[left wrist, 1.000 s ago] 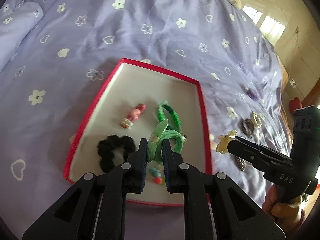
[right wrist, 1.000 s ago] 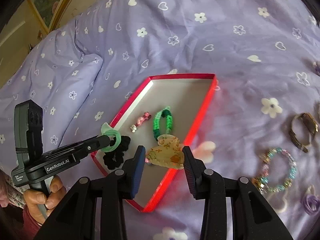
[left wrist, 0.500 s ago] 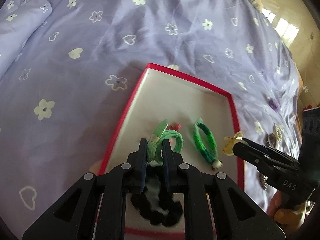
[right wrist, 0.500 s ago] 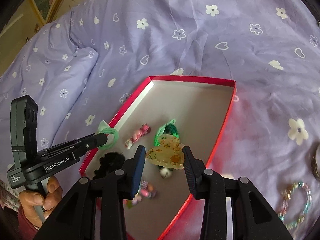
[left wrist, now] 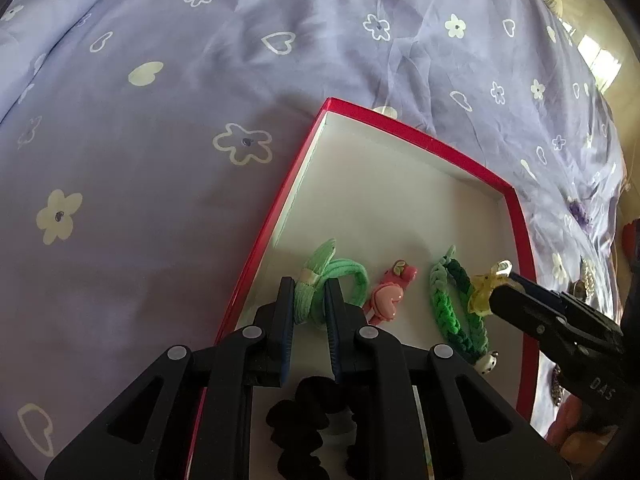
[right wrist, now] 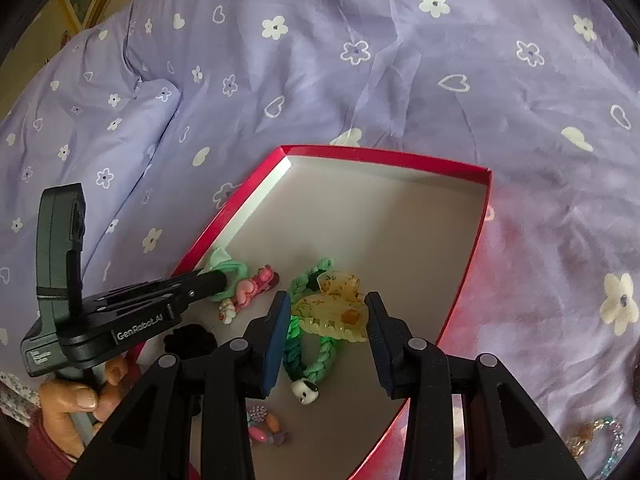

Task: Organize jewelry
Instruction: 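Carry the mint hair tie with the left tool while the right tool carries the claw clip to the box, then open the left tool releasing the hair tie while the right tool releases the yellow claw clip in the box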

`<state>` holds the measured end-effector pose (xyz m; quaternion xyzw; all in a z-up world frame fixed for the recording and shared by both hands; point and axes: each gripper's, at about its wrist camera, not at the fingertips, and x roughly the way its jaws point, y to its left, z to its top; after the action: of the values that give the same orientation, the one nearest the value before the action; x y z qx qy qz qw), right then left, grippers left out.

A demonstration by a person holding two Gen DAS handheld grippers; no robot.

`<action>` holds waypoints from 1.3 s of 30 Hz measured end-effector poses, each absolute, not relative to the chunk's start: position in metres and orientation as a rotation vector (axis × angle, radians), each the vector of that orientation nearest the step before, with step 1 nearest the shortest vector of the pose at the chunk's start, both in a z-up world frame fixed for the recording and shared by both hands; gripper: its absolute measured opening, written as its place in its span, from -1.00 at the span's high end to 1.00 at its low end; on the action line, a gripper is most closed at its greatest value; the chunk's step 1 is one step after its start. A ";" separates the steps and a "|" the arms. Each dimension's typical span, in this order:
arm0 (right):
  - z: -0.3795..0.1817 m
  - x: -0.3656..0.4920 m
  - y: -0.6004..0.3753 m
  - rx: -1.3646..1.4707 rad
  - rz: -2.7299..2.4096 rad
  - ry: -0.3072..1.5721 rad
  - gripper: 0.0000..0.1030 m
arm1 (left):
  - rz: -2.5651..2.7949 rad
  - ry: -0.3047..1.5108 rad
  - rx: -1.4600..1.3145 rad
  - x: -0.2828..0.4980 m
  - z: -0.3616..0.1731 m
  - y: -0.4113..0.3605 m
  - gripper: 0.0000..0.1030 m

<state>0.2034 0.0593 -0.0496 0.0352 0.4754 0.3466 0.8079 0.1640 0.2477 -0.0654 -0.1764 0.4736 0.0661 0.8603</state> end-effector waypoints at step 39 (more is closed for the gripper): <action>-0.052 0.190 0.054 0.057 0.762 1.022 0.13 | 0.153 0.996 -0.365 0.142 -0.052 0.243 0.10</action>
<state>0.1904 0.0541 -0.0525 0.0266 0.4772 0.3558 0.8031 0.1422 0.2432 -0.0524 -0.1741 0.4744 0.0727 0.8598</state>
